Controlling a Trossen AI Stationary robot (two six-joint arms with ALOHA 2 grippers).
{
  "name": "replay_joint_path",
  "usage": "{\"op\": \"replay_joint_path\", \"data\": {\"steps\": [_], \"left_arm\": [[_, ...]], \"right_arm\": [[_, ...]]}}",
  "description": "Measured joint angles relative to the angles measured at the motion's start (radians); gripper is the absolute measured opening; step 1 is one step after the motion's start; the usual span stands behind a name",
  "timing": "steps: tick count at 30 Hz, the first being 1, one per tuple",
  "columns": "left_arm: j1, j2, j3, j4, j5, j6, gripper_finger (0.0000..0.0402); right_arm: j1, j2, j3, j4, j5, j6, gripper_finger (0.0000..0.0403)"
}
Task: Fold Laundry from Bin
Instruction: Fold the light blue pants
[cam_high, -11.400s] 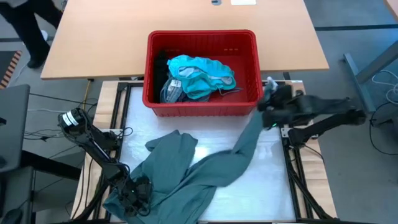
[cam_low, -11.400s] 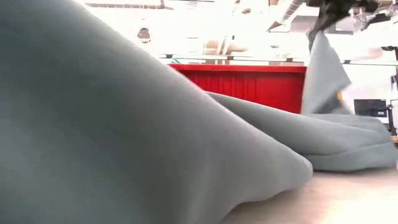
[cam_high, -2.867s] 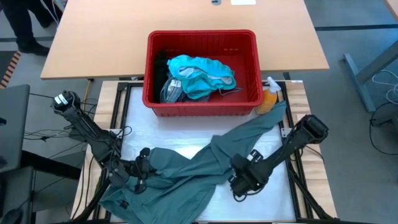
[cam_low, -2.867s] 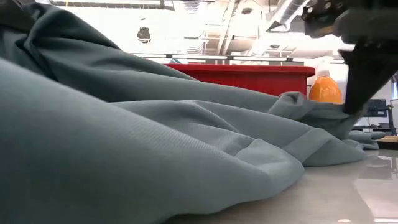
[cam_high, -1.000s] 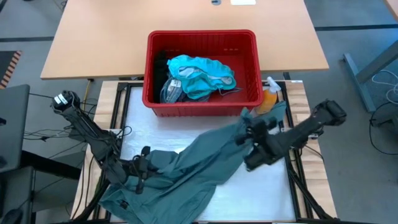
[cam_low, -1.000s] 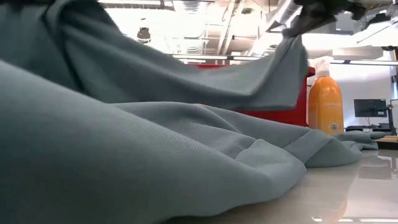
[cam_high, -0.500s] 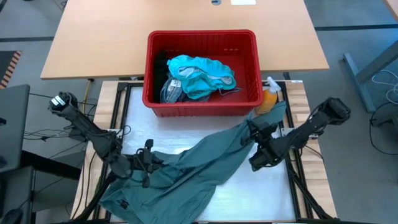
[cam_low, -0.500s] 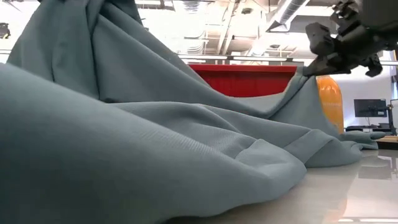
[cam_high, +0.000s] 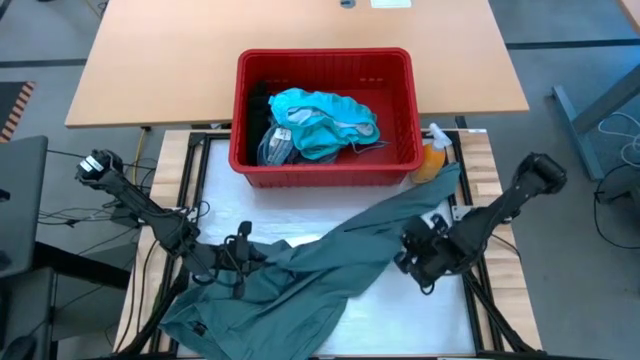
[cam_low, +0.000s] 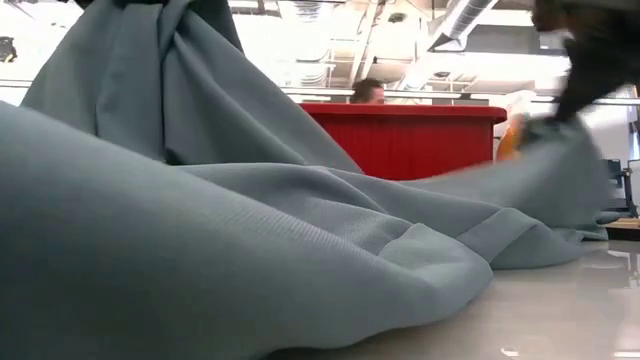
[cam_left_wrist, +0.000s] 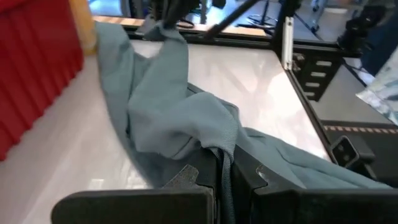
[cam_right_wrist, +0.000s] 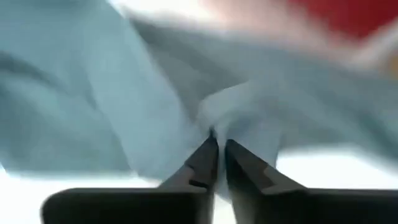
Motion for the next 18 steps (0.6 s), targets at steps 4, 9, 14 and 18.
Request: {"op": "replay_joint_path", "data": {"steps": [4, 9, 14, 18], "left_arm": [[0.000, 0.000, 0.000, -0.013, 0.019, 0.003, 0.0000], [0.000, 0.000, 0.000, -0.020, 0.068, 0.003, 0.0000], [0.000, 0.000, 0.000, -0.039, 0.083, 0.002, 0.0000], [0.000, 0.000, -0.001, -0.052, 0.087, -0.004, 0.0000]], "right_arm": [[0.022, 0.071, -0.002, -0.029, -0.268, 0.044, 0.0140], [0.022, 0.117, -0.001, -0.038, -0.632, 0.043, 0.0226], [0.018, 0.098, -0.001, -0.047, -0.648, 0.002, 0.0268], [-0.012, 0.024, -0.001, -0.058, -0.387, 0.052, 0.0269]]}}
